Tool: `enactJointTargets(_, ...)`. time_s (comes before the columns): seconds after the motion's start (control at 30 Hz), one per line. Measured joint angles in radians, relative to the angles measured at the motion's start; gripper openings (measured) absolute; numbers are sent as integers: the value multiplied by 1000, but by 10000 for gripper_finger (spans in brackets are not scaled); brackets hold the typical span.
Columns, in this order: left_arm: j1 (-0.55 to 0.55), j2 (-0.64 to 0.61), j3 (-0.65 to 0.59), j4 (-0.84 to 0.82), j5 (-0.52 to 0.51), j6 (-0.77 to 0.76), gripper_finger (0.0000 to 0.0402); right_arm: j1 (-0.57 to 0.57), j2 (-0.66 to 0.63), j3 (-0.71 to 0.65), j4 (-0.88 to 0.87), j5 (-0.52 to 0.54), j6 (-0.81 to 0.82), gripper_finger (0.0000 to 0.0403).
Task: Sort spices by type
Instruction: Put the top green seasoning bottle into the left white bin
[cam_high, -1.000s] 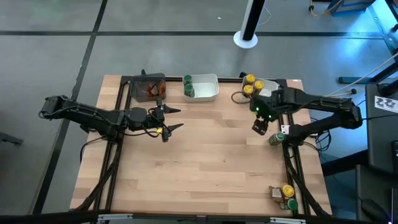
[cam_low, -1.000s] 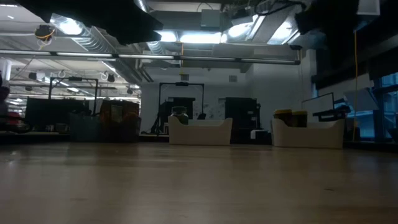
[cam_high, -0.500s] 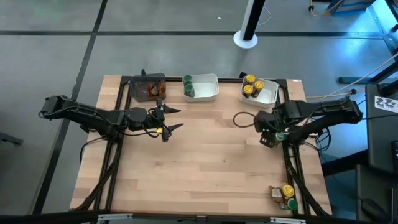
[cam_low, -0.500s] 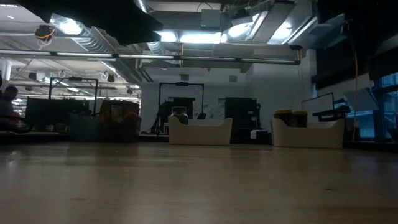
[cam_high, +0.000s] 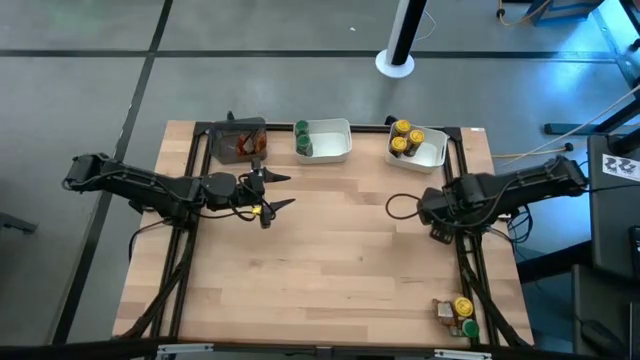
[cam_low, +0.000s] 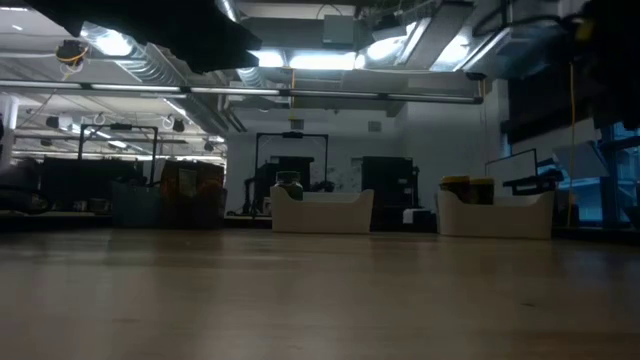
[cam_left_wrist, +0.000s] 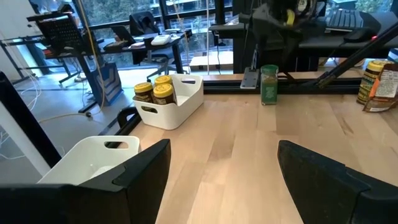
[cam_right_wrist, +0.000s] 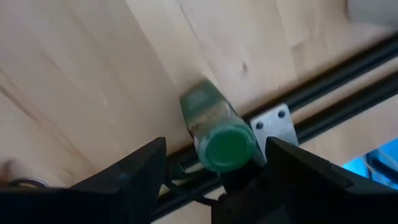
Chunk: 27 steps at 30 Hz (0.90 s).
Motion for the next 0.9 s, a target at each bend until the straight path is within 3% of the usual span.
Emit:
enactJointTargets(0.53, 0, 0, 0, 2, 0, 0, 281, -1, -34, -190, 62, -26, -4, 275)
enactJointTargets(0.9, 0, 0, 0, 5, 0, 0, 281, -1, -27, -188, 99, -39, -9, 275)
